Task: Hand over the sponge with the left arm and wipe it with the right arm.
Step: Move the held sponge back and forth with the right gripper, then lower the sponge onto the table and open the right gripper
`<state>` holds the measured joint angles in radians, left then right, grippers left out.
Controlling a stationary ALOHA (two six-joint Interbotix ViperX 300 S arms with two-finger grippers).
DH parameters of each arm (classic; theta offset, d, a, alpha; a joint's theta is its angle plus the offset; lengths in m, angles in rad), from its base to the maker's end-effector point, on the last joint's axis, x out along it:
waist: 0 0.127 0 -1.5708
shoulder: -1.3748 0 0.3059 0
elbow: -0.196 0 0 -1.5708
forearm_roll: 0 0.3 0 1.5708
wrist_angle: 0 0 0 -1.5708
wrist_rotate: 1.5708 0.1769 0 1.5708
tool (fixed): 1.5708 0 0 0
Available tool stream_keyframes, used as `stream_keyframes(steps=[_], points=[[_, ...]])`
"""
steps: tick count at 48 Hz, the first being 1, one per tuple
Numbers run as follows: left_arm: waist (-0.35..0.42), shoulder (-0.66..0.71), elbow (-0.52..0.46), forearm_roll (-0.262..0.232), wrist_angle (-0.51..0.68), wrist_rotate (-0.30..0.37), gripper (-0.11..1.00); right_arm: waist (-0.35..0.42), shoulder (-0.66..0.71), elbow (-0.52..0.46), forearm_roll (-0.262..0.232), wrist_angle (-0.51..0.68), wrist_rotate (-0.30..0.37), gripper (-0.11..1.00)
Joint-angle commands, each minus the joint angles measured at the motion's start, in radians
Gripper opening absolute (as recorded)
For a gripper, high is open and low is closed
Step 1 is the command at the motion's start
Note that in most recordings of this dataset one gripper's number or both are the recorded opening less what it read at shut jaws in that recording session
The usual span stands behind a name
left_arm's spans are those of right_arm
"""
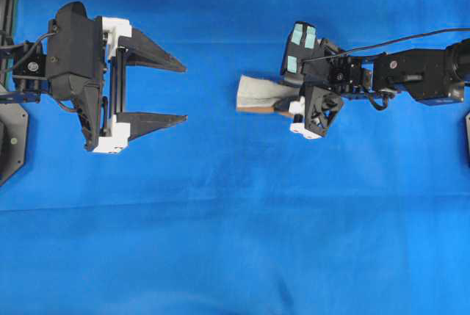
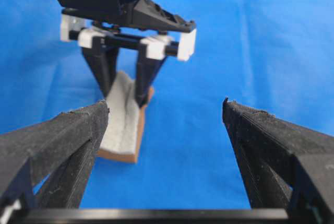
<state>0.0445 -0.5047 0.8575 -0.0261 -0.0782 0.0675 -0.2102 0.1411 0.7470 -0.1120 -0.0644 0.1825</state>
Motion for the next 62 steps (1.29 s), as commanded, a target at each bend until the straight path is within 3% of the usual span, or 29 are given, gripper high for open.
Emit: stream_keyframes(steps=[1,6,28,50,62], points=[[-0.002,-0.003,-0.014,0.000,-0.006,-0.002,0.88,0.005,-0.026,-0.015,-0.005,0.000,-0.005,0.63],[-0.002,-0.003,-0.014,-0.002,-0.008,-0.002,0.88,0.008,-0.028,-0.018,-0.021,0.000,-0.006,0.74],[-0.002,-0.003,-0.012,0.000,-0.008,0.002,0.88,0.009,-0.100,-0.034,-0.038,0.020,-0.015,0.74],[-0.002,-0.003,-0.011,0.000,-0.003,0.002,0.88,0.049,-0.379,-0.035,-0.106,0.109,-0.015,0.74],[-0.002,-0.005,-0.011,0.000,-0.003,0.000,0.88,0.103,-0.494,-0.018,-0.109,0.117,-0.015,0.74]])
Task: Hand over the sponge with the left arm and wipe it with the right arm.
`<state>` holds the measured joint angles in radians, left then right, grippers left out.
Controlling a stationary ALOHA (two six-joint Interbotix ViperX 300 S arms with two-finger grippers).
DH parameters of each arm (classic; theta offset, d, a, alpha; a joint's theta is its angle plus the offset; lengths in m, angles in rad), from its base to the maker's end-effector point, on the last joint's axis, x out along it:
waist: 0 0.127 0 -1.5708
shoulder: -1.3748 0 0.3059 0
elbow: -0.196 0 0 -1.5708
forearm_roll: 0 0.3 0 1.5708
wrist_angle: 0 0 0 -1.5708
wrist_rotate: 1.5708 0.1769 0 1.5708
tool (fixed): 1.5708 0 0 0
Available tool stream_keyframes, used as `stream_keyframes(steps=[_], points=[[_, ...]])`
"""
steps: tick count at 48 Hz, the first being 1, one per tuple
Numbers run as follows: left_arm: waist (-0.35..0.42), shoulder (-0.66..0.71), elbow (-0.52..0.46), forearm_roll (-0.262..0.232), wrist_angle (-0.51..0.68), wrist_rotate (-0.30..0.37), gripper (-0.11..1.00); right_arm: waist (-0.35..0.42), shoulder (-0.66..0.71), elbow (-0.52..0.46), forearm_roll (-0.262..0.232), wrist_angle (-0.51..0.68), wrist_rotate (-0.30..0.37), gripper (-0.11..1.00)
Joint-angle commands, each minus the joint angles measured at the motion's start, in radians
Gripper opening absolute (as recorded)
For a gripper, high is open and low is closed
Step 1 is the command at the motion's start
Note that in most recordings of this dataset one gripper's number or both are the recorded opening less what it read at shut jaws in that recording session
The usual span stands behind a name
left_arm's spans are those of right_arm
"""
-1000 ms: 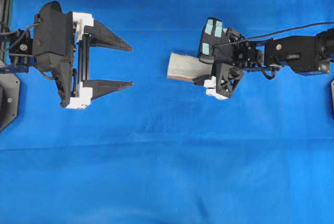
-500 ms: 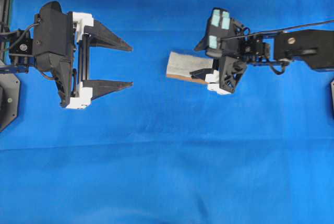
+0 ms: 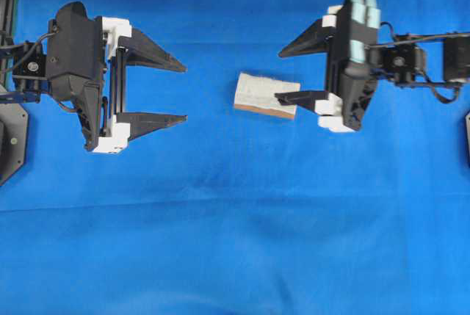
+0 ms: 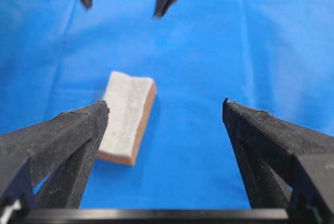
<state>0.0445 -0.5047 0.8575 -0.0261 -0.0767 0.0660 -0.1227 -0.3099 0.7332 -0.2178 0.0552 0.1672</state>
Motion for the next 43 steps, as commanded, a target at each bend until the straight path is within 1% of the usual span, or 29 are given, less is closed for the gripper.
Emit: stream_keyframes(steps=[1,6,29,36,43], points=[[-0.002,-0.005,-0.011,0.000,-0.005,0.002,0.88,0.018,-0.051,-0.002,-0.002,-0.005,0.000,0.74],[-0.002,-0.003,-0.011,0.000,-0.005,0.002,0.88,0.025,-0.077,0.009,-0.002,-0.009,0.002,0.74],[0.000,-0.011,-0.009,0.000,-0.002,0.000,0.88,0.028,-0.075,0.011,0.000,-0.012,0.011,0.74],[0.000,-0.055,0.000,0.000,0.028,-0.008,0.88,0.028,-0.133,0.034,0.000,0.002,0.015,0.74],[-0.002,-0.149,0.031,0.000,0.063,-0.008,0.88,0.028,-0.232,0.084,0.003,0.021,0.018,0.74]])
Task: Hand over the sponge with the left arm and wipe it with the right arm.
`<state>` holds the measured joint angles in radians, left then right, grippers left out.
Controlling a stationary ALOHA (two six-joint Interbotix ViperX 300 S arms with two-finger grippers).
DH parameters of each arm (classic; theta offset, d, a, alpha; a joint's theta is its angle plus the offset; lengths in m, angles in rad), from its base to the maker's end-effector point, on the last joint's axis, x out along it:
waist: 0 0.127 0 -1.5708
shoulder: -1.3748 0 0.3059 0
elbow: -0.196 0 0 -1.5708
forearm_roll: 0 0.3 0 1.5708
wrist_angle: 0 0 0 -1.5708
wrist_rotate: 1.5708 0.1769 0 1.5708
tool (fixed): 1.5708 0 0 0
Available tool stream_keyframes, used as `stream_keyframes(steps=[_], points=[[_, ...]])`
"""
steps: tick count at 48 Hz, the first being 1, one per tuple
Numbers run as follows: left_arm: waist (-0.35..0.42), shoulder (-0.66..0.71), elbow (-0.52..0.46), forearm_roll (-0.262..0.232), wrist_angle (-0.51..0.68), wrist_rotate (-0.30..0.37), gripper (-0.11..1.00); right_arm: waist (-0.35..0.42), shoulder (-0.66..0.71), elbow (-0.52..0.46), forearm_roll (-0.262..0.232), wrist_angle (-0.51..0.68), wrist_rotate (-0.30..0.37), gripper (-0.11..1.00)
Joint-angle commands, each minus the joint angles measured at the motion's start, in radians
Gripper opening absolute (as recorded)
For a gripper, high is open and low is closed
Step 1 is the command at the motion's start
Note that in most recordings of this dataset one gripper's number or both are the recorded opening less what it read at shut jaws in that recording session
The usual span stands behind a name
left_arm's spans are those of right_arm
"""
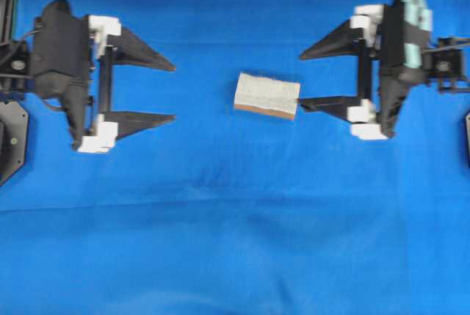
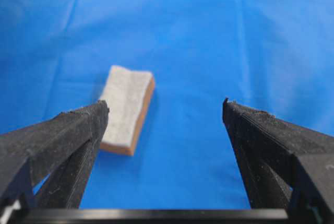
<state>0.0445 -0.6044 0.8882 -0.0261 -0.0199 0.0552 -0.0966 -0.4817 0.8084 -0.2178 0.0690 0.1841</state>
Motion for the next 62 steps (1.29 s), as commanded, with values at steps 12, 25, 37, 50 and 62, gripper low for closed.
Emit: stream_keyframes(steps=[12,25,37,50,62], points=[[-0.002,-0.238,0.060,0.000,0.081,0.011,0.88,0.000,-0.281,0.094,0.003,0.117,0.002,0.74],[-0.002,-0.410,0.144,0.000,0.170,0.014,0.88,0.002,-0.517,0.233,0.008,0.172,0.003,0.74],[-0.002,-0.600,0.288,0.000,0.169,0.011,0.88,0.000,-0.684,0.371,0.055,0.158,0.005,0.74],[-0.002,-0.738,0.440,-0.002,0.141,-0.008,0.88,0.000,-0.695,0.497,0.104,0.020,0.025,0.74],[-0.002,-0.753,0.456,-0.003,0.121,-0.014,0.87,-0.011,-0.693,0.549,0.104,-0.055,0.028,0.74]])
